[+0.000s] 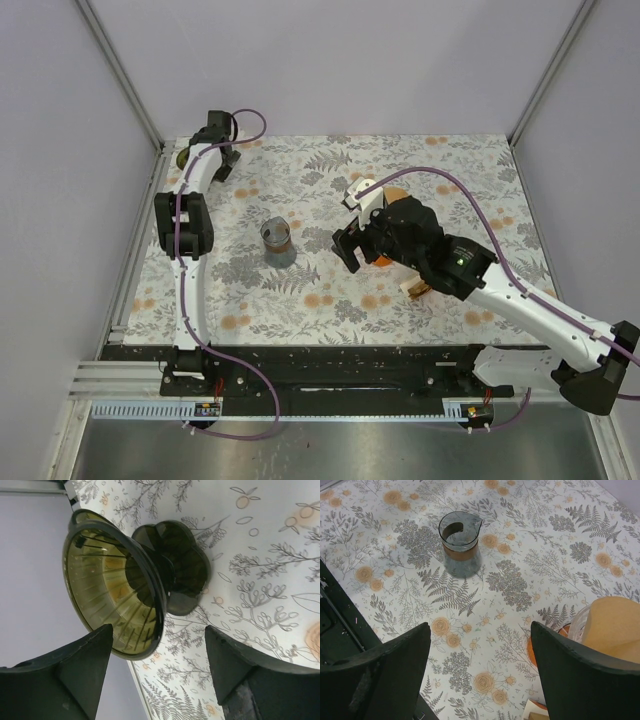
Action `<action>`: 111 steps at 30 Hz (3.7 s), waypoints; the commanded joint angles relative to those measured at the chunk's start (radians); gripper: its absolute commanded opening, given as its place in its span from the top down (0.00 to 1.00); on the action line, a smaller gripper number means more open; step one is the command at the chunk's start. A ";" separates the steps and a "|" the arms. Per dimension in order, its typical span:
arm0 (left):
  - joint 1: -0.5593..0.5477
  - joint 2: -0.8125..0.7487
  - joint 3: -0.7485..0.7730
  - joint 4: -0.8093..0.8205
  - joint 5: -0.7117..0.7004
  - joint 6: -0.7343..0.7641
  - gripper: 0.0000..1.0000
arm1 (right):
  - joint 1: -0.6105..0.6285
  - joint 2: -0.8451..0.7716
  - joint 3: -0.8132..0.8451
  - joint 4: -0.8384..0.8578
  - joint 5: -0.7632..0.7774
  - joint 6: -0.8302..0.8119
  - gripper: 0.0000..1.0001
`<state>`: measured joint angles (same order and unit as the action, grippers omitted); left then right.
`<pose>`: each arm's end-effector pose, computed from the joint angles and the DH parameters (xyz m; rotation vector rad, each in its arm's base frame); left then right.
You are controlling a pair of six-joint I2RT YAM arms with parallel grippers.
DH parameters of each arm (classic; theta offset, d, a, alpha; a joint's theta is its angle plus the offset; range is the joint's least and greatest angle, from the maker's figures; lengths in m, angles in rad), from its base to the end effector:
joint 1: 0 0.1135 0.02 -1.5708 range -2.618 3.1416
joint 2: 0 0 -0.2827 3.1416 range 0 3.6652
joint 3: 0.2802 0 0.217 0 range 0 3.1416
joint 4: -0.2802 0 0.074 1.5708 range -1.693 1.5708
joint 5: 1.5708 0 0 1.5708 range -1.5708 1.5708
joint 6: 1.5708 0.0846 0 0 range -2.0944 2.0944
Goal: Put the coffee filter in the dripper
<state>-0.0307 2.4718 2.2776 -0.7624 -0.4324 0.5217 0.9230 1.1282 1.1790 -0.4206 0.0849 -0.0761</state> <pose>0.5456 0.0187 0.1844 0.5250 2.5042 0.7405 0.1576 0.1964 0.3823 -0.8927 1.7555 0.4778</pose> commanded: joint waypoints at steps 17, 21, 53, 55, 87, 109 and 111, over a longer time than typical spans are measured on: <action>0.022 -0.063 -0.098 0.063 0.190 0.106 0.80 | 0.007 0.024 0.137 -0.064 -0.033 0.029 0.06; 0.022 -0.105 -0.108 0.058 0.179 0.080 1.00 | 0.007 -0.013 0.111 -0.058 -0.034 0.039 0.05; -0.577 -1.099 -0.802 -0.235 0.290 0.094 1.00 | 0.000 -0.166 0.061 -0.179 0.358 0.246 0.00; -0.603 -1.088 -0.822 -0.200 0.244 0.080 1.00 | 0.000 -0.180 0.041 -0.172 0.343 0.234 0.01; -0.644 -0.959 -0.808 -0.224 0.278 0.037 0.36 | 0.000 -0.219 -0.028 -0.156 0.317 0.177 0.01; -0.643 -1.271 -0.624 -0.241 0.495 -0.170 0.09 | -0.023 -0.145 0.226 -0.582 -0.013 0.090 0.24; -0.640 -1.294 -0.647 -0.242 0.451 -0.175 0.09 | -0.023 -0.069 0.255 -0.630 -0.130 -0.023 0.30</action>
<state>-0.6704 1.2102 1.6665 -1.0222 0.0315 0.3916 0.9012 0.9463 1.3788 -0.9302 0.2905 0.1043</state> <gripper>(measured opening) 0.907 0.748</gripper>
